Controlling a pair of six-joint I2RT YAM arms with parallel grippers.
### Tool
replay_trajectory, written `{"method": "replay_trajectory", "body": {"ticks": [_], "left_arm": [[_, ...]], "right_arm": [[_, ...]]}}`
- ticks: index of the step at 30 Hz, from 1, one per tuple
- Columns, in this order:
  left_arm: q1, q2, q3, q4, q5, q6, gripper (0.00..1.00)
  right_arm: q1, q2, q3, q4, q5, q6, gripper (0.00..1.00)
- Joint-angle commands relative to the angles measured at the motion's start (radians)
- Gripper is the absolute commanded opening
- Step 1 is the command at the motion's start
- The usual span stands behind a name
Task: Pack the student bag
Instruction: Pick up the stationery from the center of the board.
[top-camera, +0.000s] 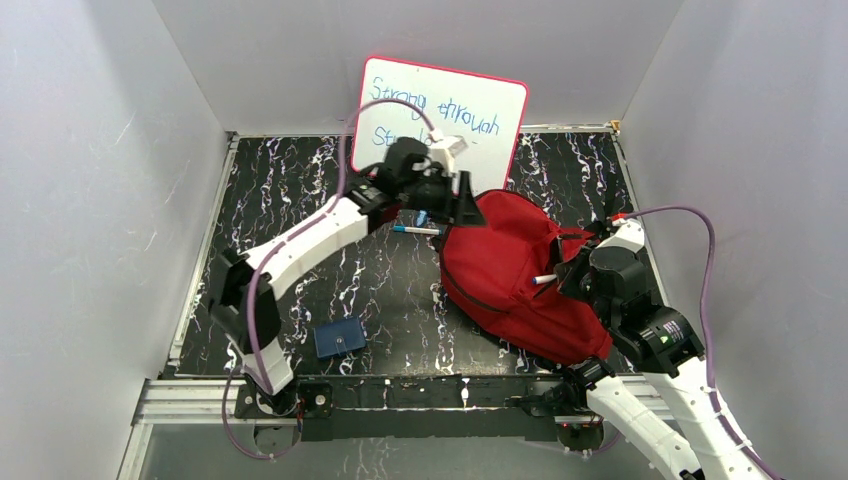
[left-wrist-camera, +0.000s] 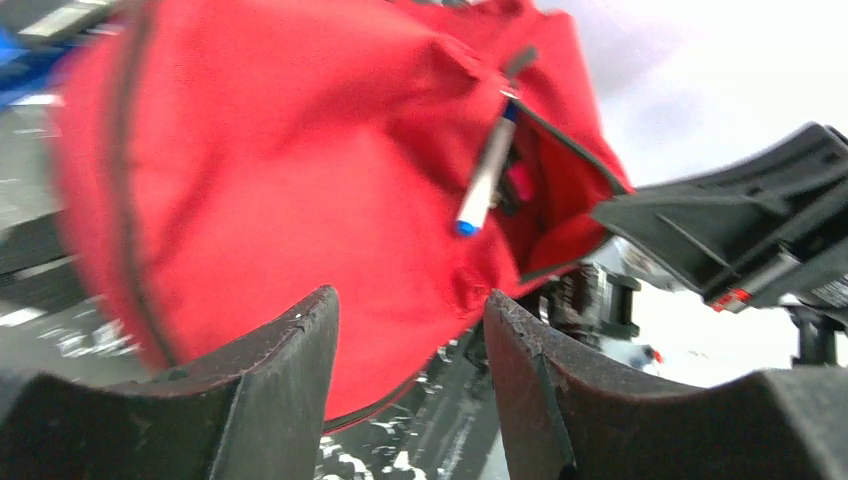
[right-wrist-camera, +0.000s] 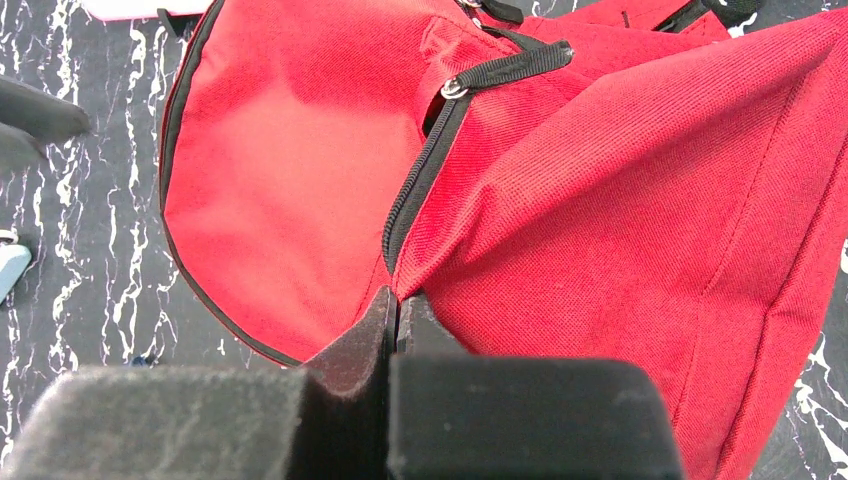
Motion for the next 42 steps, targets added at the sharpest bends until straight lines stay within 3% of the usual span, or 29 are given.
{"method": "replay_trajectory", "body": {"ticks": [1, 6, 14, 23, 42], "left_arm": [[0.098, -0.113, -0.064, -0.085, -0.157, 0.101, 0.54], [0.144, -0.056, -0.036, -0.186, -0.381, 0.234, 0.54], [0.171, 0.227, 0.117, -0.216, -0.594, 0.34, 0.59], [0.197, 0.454, 0.293, -0.206, -0.667, 0.377, 0.61], [0.216, 0.58, 0.392, -0.2, -0.577, 0.406, 0.61]], "right_arm": [[-0.001, -0.008, -0.001, 0.074, -0.007, -0.007, 0.0], [-0.001, -0.003, -0.001, 0.082, -0.022, -0.015, 0.0], [-0.002, -0.005, 0.009, 0.08, -0.024, -0.021, 0.0], [-0.002, 0.01, 0.007, 0.088, -0.042, -0.022, 0.0], [-0.002, 0.019, -0.004, 0.097, -0.062, -0.014, 0.0]]}}
